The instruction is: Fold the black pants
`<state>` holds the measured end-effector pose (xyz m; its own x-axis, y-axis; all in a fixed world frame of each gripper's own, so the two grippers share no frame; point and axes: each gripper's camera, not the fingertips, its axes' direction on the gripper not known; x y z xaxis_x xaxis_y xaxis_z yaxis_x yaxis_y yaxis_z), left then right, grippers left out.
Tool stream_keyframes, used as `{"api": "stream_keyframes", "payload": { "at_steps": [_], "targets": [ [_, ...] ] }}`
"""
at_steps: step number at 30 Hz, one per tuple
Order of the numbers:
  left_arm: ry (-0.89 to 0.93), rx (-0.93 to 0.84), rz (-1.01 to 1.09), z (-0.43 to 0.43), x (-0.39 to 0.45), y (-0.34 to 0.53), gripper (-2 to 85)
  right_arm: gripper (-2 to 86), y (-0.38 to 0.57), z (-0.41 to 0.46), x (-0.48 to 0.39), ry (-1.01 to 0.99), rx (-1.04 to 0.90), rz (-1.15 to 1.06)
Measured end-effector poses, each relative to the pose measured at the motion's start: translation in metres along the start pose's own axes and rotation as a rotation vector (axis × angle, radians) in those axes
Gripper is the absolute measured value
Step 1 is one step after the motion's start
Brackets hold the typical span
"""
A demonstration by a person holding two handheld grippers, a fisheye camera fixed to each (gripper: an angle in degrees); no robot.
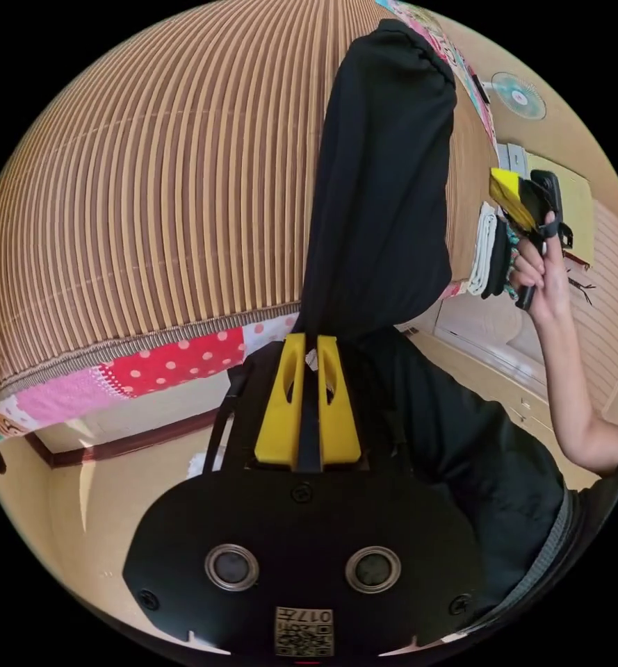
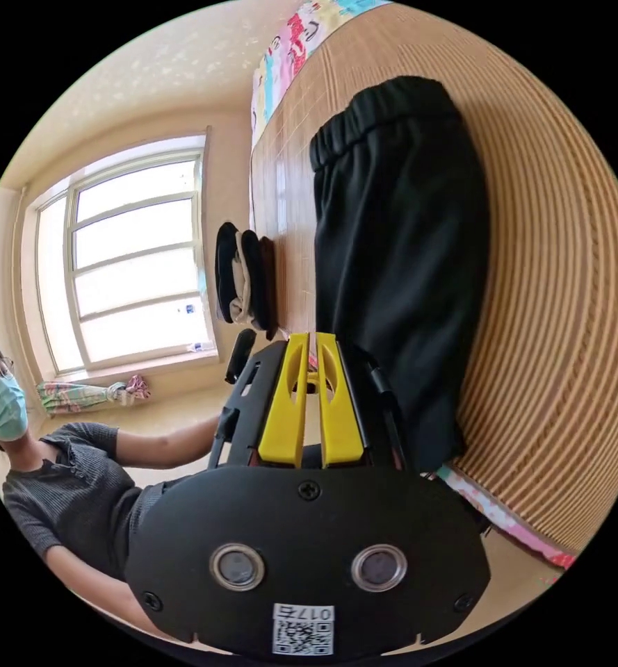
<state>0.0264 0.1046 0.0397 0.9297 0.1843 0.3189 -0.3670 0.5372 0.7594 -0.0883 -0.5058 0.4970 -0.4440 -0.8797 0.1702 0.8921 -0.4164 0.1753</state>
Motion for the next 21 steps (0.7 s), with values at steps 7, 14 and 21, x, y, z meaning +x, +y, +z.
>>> {"api": "stream_keyframes", "payload": {
  "at_steps": [7,14,21],
  "targets": [
    [0.218,0.247,0.009,-0.022,-0.014,0.019,8.3,10.8,0.065,-0.03,0.077,-0.032,0.119,0.205],
    [0.269,0.245,0.044,-0.014,-0.011,-0.037,12.1,12.6,-0.017,-0.01,0.094,-0.122,0.126,0.124],
    [0.324,0.208,0.062,-0.002,0.004,-0.086,10.6,12.0,-0.105,0.002,0.081,-0.209,0.043,0.049]
  ]
}}
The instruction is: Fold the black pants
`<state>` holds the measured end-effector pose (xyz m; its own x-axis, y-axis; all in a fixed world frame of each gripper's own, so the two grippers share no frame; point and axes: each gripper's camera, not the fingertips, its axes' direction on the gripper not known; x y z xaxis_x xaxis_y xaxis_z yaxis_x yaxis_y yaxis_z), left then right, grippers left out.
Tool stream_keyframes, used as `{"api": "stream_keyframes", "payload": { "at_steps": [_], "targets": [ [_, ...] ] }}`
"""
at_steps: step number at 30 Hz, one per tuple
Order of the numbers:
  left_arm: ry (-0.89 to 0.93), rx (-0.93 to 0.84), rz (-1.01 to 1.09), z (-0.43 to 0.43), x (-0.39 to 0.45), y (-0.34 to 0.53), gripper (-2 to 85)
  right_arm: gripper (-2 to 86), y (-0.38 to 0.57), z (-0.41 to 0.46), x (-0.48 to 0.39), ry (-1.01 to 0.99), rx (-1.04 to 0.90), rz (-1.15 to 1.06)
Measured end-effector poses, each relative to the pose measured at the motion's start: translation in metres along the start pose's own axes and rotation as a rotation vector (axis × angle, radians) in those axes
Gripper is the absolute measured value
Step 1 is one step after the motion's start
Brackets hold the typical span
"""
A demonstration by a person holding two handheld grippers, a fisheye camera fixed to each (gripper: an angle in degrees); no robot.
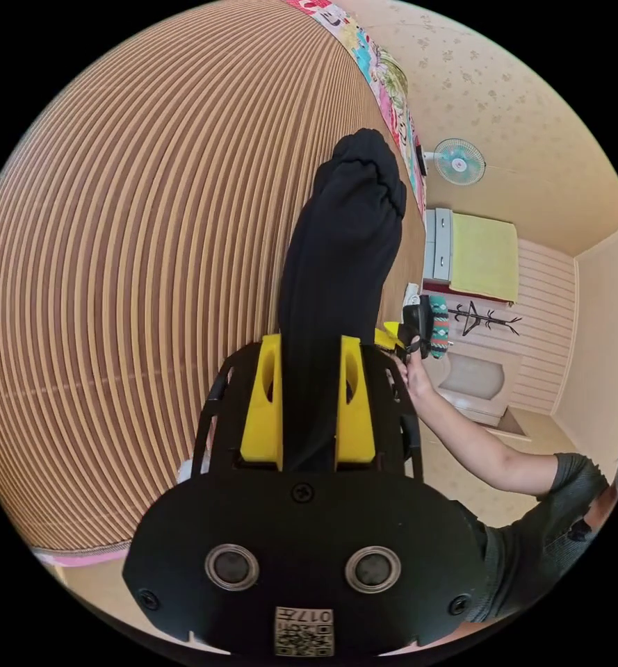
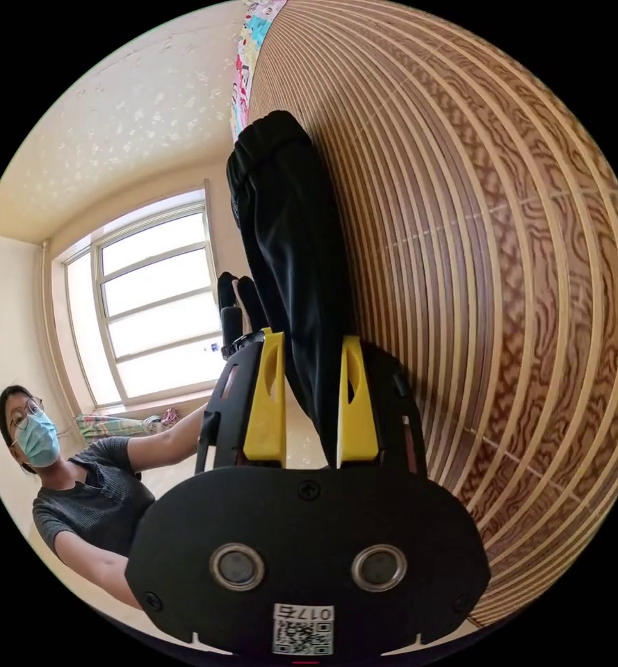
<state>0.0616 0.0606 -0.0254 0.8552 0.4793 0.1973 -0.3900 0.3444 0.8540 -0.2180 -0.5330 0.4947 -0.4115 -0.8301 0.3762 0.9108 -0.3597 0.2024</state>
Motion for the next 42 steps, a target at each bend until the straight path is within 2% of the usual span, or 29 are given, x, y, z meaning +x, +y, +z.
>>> {"api": "stream_keyframes", "payload": {
  "at_steps": [3,5,9,12,15,17,21,24,28,32,35,38,42],
  "targets": [
    [0.066,-0.034,-0.04,0.011,-0.01,-0.004,7.2,11.4,-0.02,0.008,-0.004,-0.118,-0.035,-0.004],
    [0.12,-0.042,-0.064,0.015,-0.015,0.005,6.4,6.9,-0.016,0.007,-0.014,-0.18,-0.04,-0.032],
    [0.356,-0.038,0.112,0.003,0.006,0.057,5.5,2.6,0.018,0.002,-0.057,-0.318,-0.058,-0.153],
    [0.431,-0.054,0.234,-0.018,0.034,0.12,5.4,1.5,0.073,0.001,-0.112,-0.333,-0.115,-0.234],
    [0.389,-0.082,0.351,-0.036,0.077,0.196,5.4,0.9,0.133,0.003,-0.173,-0.296,-0.145,-0.286],
    [0.385,-0.077,0.41,-0.047,0.107,0.239,5.3,0.6,0.169,-0.001,-0.223,-0.346,-0.135,-0.338],
    [0.39,0.028,0.591,-0.09,0.194,0.305,5.2,0.5,0.187,-0.024,-0.319,-0.401,-0.119,-0.534],
    [0.312,0.127,0.752,-0.127,0.267,0.315,5.3,0.5,0.168,-0.054,-0.412,-0.345,-0.096,-0.738],
    [0.247,0.294,0.776,-0.167,0.33,0.275,5.3,0.5,0.115,-0.099,-0.535,-0.205,0.021,-0.929],
    [0.262,0.44,0.945,-0.215,0.431,0.257,5.3,0.8,0.093,-0.145,-0.656,-0.283,0.089,-1.113],
    [0.276,0.51,1.029,-0.242,0.499,0.265,5.3,1.1,0.102,-0.163,-0.727,-0.261,0.129,-1.193],
    [0.255,0.548,1.093,-0.256,0.546,0.281,5.3,1.3,0.127,-0.168,-0.774,-0.193,0.147,-1.285],
    [0.22,0.539,1.212,-0.248,0.57,0.313,5.4,1.5,0.148,-0.158,-0.78,-0.156,0.111,-1.31]
  ]
}}
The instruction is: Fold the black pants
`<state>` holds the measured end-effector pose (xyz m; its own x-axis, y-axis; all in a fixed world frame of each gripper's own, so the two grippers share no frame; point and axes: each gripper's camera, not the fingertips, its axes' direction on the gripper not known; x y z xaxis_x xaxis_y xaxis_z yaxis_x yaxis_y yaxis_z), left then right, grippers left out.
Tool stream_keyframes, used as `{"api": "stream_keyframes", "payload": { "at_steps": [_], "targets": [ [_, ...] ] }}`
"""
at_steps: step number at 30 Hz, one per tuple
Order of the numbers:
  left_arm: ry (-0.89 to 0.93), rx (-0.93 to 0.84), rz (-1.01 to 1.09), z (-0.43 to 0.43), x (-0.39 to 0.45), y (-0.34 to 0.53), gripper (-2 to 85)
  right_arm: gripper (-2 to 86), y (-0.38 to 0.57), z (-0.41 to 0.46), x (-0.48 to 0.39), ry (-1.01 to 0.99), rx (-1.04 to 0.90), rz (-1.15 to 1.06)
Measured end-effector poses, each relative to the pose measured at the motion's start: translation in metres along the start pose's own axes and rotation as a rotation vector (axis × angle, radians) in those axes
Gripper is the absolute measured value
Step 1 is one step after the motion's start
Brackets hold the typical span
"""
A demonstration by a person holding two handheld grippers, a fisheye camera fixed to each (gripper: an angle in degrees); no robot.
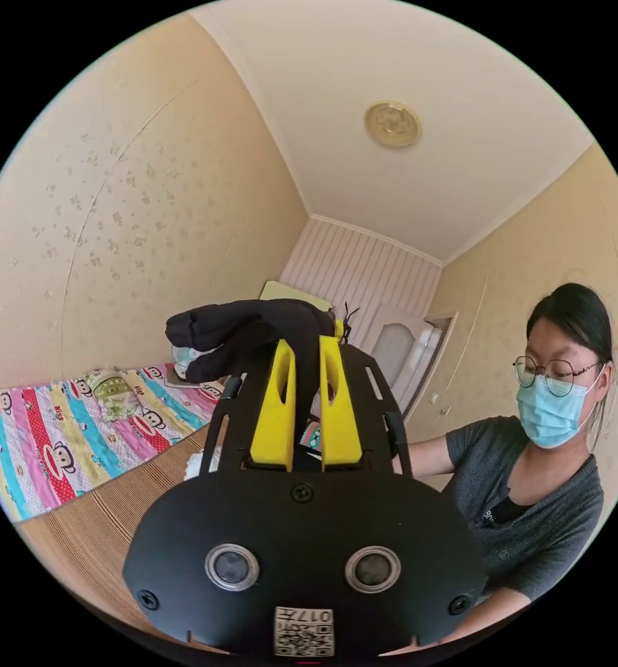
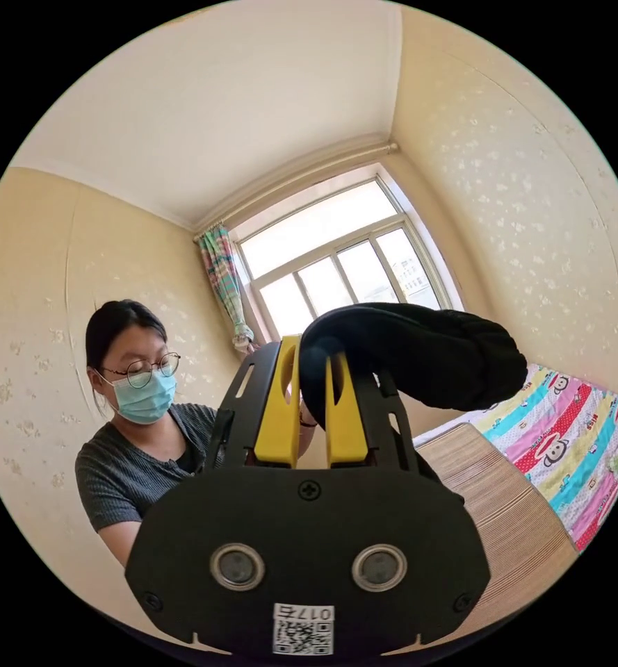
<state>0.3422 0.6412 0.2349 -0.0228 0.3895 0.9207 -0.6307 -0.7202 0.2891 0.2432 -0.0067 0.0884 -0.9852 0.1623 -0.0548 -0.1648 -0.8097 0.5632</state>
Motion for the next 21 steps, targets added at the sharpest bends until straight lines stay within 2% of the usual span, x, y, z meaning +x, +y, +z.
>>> {"api": "stream_keyframes", "payload": {
  "at_steps": [4,6,10,12,14,17,21],
  "targets": [
    [0.032,-0.087,-0.023,0.018,0.004,0.043,5.4,1.3,0.071,0.015,0.01,0.02,-0.088,0.108],
    [0.08,-0.156,-0.032,0.033,0.001,0.093,5.3,1.2,0.122,0.023,0.022,-0.011,-0.108,0.179],
    [0.162,-0.326,-0.138,0.062,-0.019,0.191,5.4,1.2,0.278,0.047,0.064,-0.042,-0.155,0.478],
    [0.182,-0.462,-0.336,0.085,-0.04,0.269,5.4,1.2,0.354,0.058,0.084,-0.031,-0.153,0.677],
    [0.188,-0.549,-0.498,0.101,-0.054,0.332,5.4,1.0,0.452,0.073,0.104,-0.022,-0.15,0.927],
    [0.216,-0.643,-0.775,0.119,-0.073,0.423,5.4,0.9,0.543,0.087,0.118,-0.06,-0.092,1.183],
    [0.234,-0.646,-0.967,0.124,-0.087,0.475,5.5,0.9,0.574,0.091,0.129,-0.087,-0.042,1.278]
  ]
}}
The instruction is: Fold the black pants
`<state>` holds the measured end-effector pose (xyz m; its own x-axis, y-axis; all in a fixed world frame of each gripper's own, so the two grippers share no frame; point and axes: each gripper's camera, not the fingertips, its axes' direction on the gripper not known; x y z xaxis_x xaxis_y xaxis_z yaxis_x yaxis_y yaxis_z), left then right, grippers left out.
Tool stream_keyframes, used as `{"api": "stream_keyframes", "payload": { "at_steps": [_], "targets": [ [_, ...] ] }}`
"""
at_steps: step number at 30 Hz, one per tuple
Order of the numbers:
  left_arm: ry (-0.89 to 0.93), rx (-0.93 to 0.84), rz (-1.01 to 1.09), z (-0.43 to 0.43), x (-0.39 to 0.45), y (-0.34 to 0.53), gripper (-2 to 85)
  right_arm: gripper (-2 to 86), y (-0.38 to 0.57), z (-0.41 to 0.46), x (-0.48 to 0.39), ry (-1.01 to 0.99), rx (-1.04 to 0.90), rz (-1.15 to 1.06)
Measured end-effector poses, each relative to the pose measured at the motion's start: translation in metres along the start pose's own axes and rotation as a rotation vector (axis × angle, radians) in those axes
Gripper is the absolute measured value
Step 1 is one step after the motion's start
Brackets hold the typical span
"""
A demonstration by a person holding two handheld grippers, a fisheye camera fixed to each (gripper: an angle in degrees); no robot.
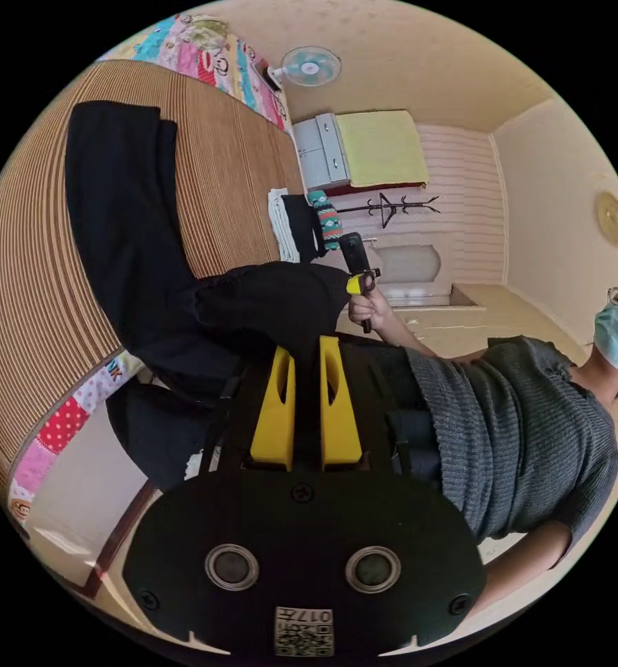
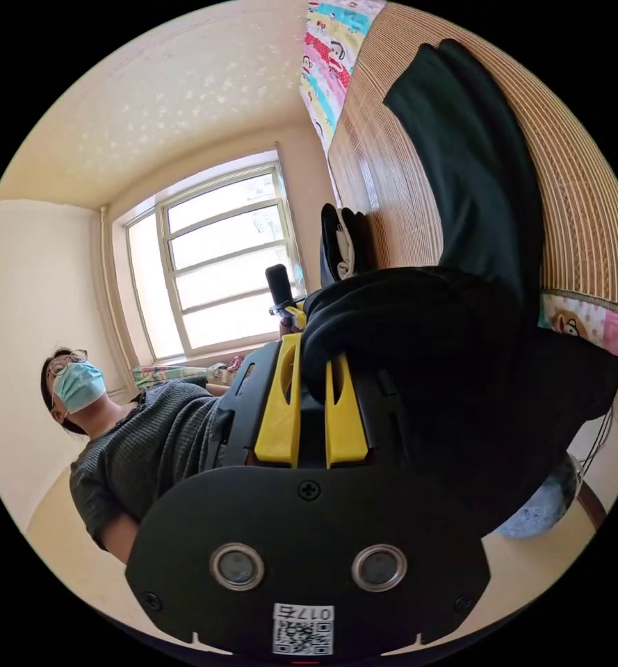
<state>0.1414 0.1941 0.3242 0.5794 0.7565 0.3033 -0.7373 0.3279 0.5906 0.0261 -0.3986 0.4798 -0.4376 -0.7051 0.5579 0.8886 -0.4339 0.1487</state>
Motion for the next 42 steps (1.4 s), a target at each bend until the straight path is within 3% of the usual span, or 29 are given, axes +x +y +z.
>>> {"api": "stream_keyframes", "payload": {
  "at_steps": [6,11,13,15,17,20,26,30,35,40,42],
  "targets": [
    [-0.066,0.09,0.075,-0.046,0.021,-0.054,5.4,1.7,-0.076,-0.015,-0.06,0.113,-0.046,-0.143],
    [-0.216,0.262,0.234,-0.116,0.052,-0.138,5.9,4.9,-0.161,-0.038,-0.151,0.429,0.046,-0.48],
    [-0.297,0.343,0.223,-0.138,0.047,-0.17,7.3,6.8,-0.191,-0.048,-0.14,0.588,0.1,-0.419],
    [-0.416,0.379,0.019,-0.159,0.007,-0.21,10.0,9.3,-0.218,-0.064,-0.099,0.681,0.147,-0.209],
    [-0.427,0.389,-0.171,-0.169,-0.037,-0.223,11.5,11.1,-0.225,-0.081,-0.028,0.596,0.123,0.013],
    [-0.334,0.393,-0.409,-0.167,-0.103,-0.21,12.3,8.4,-0.195,-0.092,0.049,0.396,0.079,0.122],
    [-0.389,0.228,-0.614,-0.139,-0.169,-0.167,16.2,11.8,-0.109,-0.099,0.155,0.365,0.006,0.394],
    [-0.317,0.109,-0.625,-0.122,-0.188,-0.156,15.2,14.2,-0.081,-0.085,0.192,0.307,-0.112,0.434],
    [-0.164,0.117,-0.692,-0.142,-0.201,-0.154,10.0,9.5,-0.066,-0.085,0.19,0.201,-0.172,0.367],
    [-0.008,0.065,-0.48,-0.189,-0.168,-0.161,6.5,5.2,-0.031,-0.122,0.124,0.02,-0.185,0.159],
    [0.146,0.022,-0.391,-0.207,-0.14,-0.153,6.4,4.4,-0.005,-0.132,0.099,-0.012,-0.242,0.158]
  ]
}}
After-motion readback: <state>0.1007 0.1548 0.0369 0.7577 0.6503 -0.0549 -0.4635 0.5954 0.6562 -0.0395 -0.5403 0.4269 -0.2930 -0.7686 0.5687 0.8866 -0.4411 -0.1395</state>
